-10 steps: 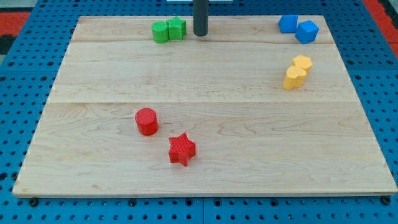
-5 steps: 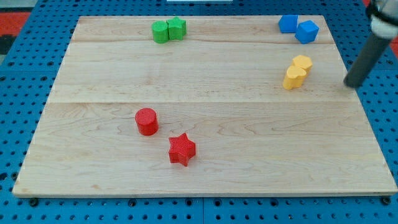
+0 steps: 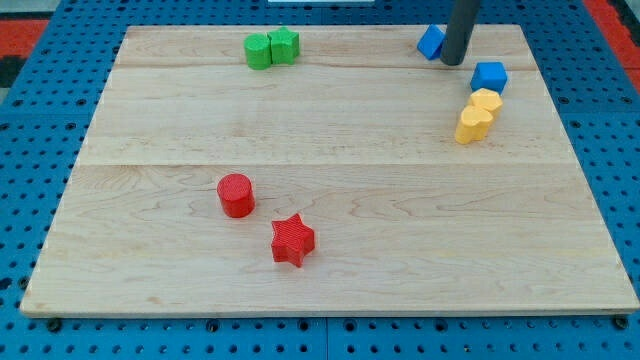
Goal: Push the blue block towards the center
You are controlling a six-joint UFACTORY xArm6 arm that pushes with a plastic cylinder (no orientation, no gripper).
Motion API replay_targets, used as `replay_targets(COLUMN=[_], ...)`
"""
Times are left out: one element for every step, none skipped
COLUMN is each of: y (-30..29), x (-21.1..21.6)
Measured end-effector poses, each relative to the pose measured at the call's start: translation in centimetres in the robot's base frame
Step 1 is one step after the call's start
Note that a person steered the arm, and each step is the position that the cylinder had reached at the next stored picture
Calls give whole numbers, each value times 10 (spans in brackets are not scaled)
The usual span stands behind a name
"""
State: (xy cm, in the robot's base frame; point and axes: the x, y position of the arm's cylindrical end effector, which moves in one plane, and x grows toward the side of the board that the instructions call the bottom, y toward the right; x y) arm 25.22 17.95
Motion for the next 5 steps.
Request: replay_targets(y=[68, 37, -43, -26, 72], x=[18, 65, 104, 75, 68])
